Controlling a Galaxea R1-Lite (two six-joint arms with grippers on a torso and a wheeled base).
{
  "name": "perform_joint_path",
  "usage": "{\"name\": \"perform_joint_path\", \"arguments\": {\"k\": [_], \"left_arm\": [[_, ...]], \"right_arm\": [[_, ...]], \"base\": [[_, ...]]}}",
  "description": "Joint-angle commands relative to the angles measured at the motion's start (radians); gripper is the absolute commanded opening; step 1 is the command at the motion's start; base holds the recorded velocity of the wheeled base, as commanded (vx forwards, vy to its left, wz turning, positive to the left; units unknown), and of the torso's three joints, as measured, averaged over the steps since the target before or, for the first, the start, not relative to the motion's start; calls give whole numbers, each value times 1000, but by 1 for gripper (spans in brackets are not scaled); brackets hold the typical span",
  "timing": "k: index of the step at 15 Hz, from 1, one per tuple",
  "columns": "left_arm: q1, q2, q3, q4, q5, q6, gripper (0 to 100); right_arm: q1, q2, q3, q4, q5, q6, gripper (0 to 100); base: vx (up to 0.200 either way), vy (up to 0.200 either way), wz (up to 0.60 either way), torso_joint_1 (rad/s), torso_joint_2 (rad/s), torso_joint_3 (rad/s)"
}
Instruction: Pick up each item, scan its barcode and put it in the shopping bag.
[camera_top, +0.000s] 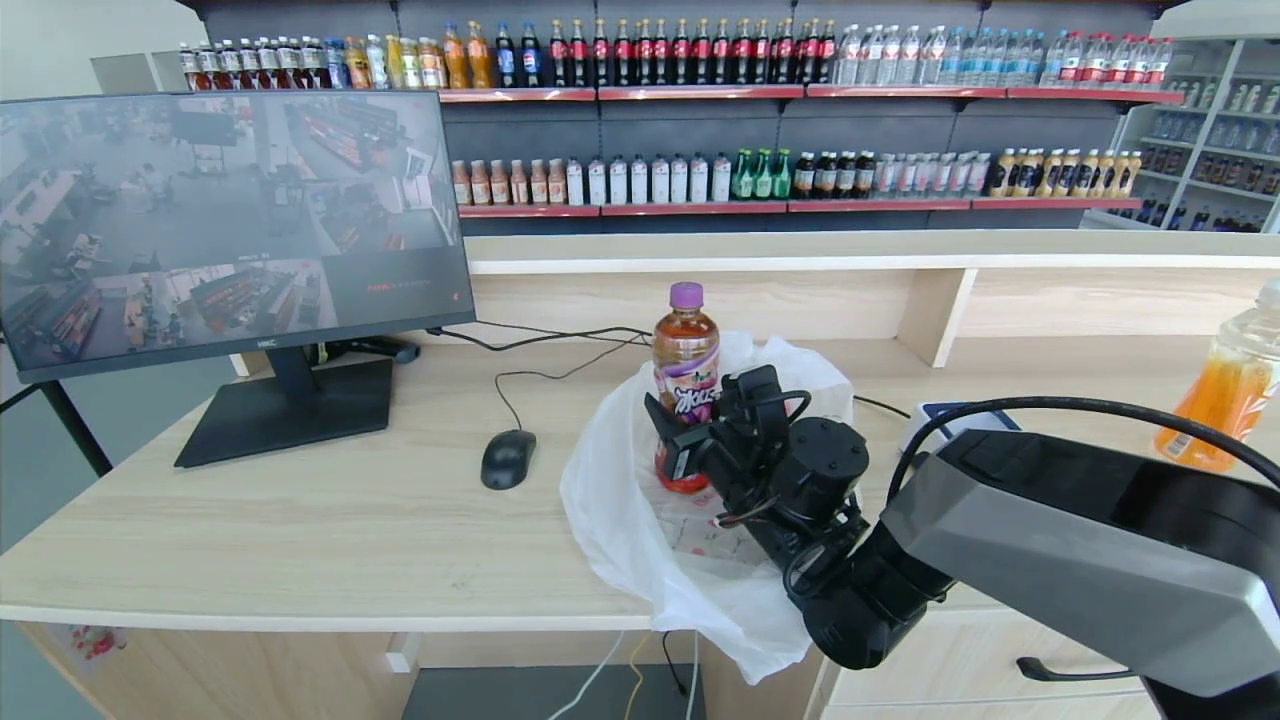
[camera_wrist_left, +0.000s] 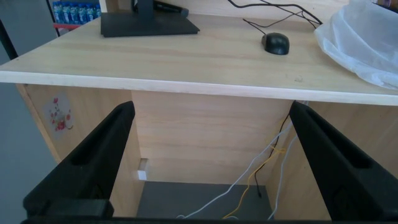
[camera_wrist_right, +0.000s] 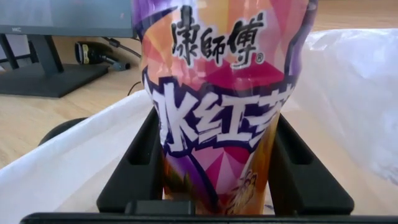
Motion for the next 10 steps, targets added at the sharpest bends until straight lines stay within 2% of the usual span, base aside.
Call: {"name": "perform_joint_path", "arguments": {"k": [1,10], "left_arm": [[0,0,0,0,0,1,100],[0,0,0,0,0,1,100]], "right_arm": [[1,5,0,1,0,0,0],[1,0,2,1,0,17,0]], "base": [[0,0,0,0,0,0],[0,0,0,0,0,0]]}}
